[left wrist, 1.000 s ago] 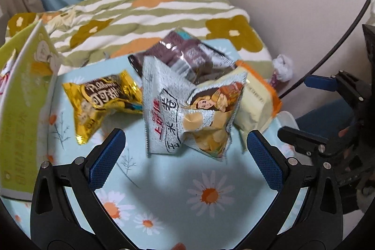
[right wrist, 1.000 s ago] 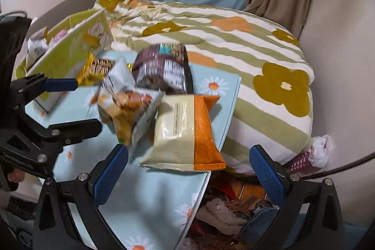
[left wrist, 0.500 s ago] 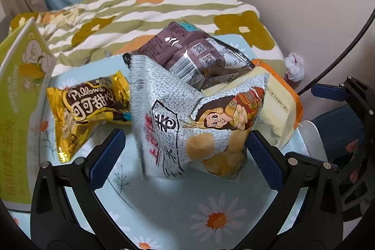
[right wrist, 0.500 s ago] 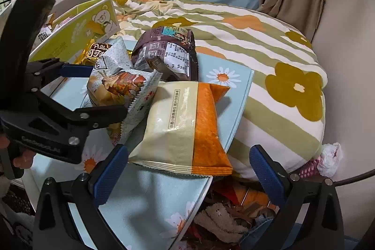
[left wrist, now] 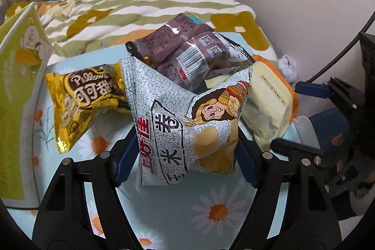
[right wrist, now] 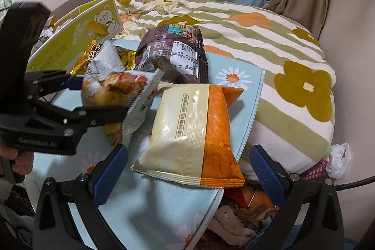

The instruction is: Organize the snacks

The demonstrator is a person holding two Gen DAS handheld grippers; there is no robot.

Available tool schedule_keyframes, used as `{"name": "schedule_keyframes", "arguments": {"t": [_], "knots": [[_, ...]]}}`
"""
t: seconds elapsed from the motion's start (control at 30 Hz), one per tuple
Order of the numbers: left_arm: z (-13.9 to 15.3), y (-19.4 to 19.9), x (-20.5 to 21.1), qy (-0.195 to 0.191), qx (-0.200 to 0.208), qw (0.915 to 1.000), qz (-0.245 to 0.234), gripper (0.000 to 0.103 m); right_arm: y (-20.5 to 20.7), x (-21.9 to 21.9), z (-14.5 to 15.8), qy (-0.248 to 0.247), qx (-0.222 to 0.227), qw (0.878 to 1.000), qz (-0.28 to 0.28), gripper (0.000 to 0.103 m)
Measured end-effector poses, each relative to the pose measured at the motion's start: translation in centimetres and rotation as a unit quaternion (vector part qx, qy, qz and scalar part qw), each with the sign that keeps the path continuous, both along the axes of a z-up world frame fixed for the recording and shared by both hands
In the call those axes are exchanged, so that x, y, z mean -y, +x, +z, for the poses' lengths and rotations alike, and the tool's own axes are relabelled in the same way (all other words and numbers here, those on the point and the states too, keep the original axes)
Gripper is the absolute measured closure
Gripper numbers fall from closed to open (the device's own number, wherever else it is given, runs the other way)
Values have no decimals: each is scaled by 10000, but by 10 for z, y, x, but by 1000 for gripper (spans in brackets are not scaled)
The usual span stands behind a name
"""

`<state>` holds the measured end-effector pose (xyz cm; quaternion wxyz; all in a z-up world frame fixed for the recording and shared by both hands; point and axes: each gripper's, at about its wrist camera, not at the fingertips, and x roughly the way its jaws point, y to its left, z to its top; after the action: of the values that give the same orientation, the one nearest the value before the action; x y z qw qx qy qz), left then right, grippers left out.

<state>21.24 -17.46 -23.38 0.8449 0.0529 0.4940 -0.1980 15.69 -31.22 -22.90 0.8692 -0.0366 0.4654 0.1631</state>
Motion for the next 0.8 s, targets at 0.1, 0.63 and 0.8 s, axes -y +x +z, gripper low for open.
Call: {"name": "schedule_keyframes", "arguments": {"t": [0.1, 0.63, 0.8], "knots": [[2, -4, -4, 66, 19, 10000, 47, 30, 5, 0, -2, 28, -37, 10000, -84, 0], [7, -13, -22, 139, 77, 9994, 310, 30, 32, -17, -19, -190, -422, 9986, -251, 37], [11, -16, -25, 132, 89, 9991, 392, 30, 25, -19, -16, -269, -452, 9983, -247, 44]]}}
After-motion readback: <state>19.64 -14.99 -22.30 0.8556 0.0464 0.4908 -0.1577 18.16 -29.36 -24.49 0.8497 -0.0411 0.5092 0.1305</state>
